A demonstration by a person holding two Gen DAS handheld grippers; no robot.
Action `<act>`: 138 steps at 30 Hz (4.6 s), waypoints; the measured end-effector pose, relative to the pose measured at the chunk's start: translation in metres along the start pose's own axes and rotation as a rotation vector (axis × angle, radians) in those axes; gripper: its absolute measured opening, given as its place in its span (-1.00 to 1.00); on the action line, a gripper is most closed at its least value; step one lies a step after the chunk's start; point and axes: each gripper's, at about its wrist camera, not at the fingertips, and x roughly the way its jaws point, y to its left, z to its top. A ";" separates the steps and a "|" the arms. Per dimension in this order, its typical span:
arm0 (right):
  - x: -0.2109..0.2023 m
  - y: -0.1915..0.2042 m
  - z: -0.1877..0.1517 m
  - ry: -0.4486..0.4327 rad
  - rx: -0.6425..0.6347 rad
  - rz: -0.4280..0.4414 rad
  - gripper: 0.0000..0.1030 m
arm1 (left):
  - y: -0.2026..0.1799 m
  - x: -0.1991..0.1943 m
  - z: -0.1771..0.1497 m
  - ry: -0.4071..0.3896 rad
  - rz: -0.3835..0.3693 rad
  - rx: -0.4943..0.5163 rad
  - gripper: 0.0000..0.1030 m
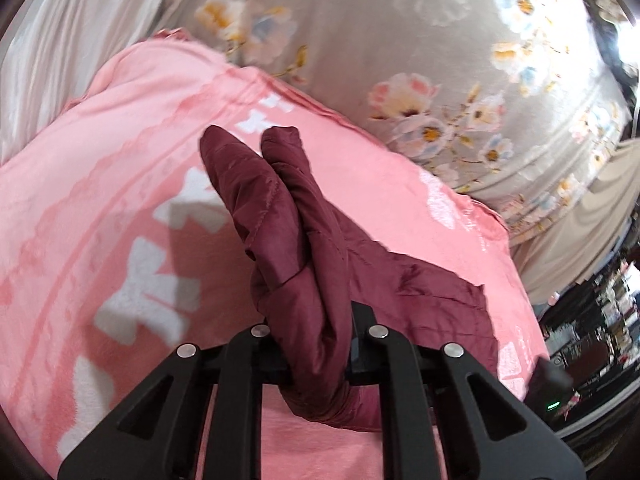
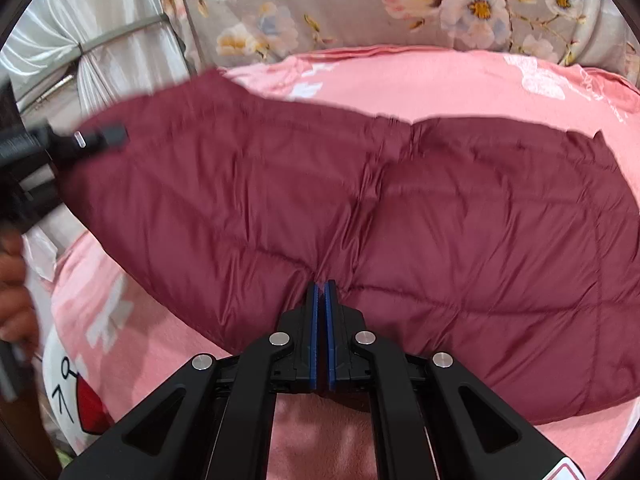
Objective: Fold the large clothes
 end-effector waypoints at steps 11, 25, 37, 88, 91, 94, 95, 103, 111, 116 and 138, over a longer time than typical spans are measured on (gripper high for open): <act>0.024 -0.014 -0.011 0.022 0.117 0.076 -0.96 | -0.105 0.004 -0.004 -0.012 -0.101 0.243 -0.73; -0.071 -0.064 -0.054 -0.151 0.219 -0.025 -0.99 | -0.199 0.064 -0.042 0.119 -0.194 0.415 -0.74; -0.118 -0.113 -0.093 -0.185 0.290 -0.223 -0.99 | -0.258 0.140 -0.119 0.316 -0.175 0.560 -0.74; -0.141 -0.188 -0.067 -0.382 0.443 -0.039 -0.91 | -0.313 0.249 -0.047 0.430 -0.170 0.539 0.20; -0.133 -0.193 -0.079 -0.353 0.481 -0.058 -0.92 | -0.317 0.262 -0.061 0.421 -0.125 0.575 0.20; -0.124 -0.193 -0.084 -0.327 0.478 -0.100 -0.94 | -0.321 0.270 -0.070 0.412 -0.100 0.604 0.20; -0.121 -0.192 -0.085 -0.315 0.469 -0.121 -0.94 | -0.322 0.272 -0.071 0.410 -0.092 0.611 0.20; -0.105 -0.199 -0.090 -0.252 0.482 -0.146 -0.95 | -0.326 0.290 -0.084 0.384 -0.041 0.650 0.20; -0.096 -0.200 -0.090 -0.253 0.483 -0.147 -0.96 | -0.323 0.300 -0.093 0.362 -0.024 0.670 0.22; -0.094 -0.197 -0.089 -0.256 0.464 -0.162 -0.96 | -0.321 0.305 -0.097 0.343 -0.013 0.680 0.25; -0.118 -0.198 -0.083 -0.215 0.444 -0.174 -0.58 | -0.309 0.284 -0.084 0.273 -0.094 0.608 0.29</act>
